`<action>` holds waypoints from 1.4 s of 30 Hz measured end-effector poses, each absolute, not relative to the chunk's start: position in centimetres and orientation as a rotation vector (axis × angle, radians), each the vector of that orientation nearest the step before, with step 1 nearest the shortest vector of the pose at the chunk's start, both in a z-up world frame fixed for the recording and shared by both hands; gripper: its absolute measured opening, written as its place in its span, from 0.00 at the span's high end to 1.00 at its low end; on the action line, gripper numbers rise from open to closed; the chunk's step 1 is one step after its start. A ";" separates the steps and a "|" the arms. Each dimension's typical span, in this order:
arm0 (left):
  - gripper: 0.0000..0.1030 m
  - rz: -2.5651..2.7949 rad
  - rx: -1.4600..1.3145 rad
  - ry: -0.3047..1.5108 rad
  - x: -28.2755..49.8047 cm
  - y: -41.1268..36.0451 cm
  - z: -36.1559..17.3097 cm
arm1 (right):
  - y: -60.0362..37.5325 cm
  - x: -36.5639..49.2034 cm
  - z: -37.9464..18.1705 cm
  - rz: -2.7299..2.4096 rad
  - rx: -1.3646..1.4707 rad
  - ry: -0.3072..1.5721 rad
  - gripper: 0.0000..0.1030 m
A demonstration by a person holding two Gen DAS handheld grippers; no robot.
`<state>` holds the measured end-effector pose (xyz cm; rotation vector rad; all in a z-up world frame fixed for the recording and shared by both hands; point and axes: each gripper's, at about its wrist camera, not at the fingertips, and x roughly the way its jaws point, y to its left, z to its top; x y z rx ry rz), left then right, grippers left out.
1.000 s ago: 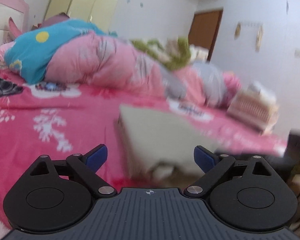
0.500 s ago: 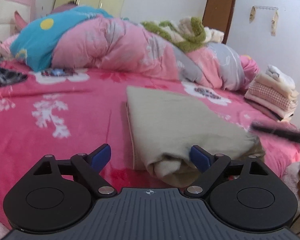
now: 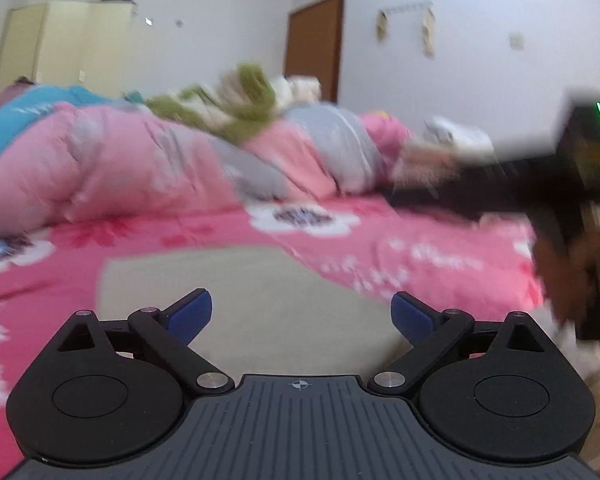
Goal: Fold clothes
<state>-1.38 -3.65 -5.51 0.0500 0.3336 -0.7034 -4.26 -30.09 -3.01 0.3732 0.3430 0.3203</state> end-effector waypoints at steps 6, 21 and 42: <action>0.08 -0.719 0.010 0.355 -1.3 -3.2 -8.3 | -26.9 2.4 -4.6 0.329 0.238 0.469 0.87; 0.11 -0.777 -0.028 0.312 -1.0 -2.0 -9.3 | -22.6 15.5 -7.4 0.287 0.168 0.896 0.86; 0.15 -0.805 -0.109 0.303 -0.9 -0.8 -9.4 | -18.2 18.6 -0.9 0.359 0.170 0.864 0.77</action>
